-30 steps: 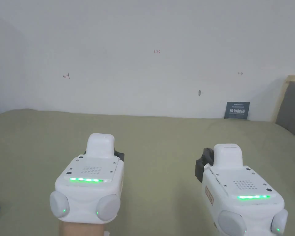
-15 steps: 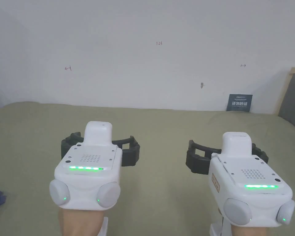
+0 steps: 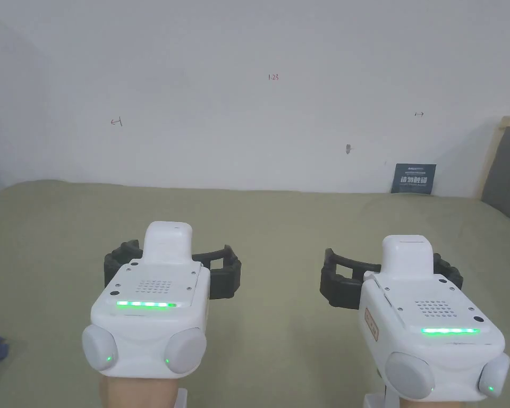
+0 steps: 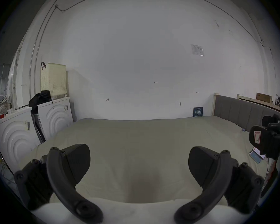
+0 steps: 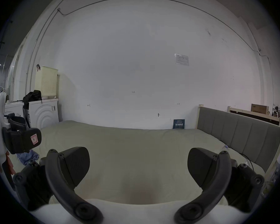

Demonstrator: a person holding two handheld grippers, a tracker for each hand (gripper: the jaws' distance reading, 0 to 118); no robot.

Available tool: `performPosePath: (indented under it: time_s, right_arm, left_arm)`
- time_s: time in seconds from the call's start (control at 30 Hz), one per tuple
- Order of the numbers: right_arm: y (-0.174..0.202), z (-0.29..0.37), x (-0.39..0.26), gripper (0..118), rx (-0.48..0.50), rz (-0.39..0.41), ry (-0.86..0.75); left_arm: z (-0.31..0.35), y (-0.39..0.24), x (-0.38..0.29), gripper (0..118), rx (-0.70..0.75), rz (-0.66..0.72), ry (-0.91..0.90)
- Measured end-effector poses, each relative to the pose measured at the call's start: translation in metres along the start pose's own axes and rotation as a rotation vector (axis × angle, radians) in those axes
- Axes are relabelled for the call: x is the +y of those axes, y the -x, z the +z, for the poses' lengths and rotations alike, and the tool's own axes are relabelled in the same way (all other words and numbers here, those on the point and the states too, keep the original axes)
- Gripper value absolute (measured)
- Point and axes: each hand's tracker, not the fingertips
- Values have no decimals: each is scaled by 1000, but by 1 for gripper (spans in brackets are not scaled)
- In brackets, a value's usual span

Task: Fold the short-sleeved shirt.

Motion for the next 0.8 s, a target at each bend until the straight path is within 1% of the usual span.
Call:
performPosePath:
  time_s: [0.4, 0.8]
  right_arm:
    - [4, 2, -2, 118, 15, 11, -1]
    - [4, 2, 0, 118, 15, 1, -2]
  left_arm:
    - [1, 3, 0, 118, 8, -6, -8]
    - [5, 5, 1, 118, 4, 2, -11]
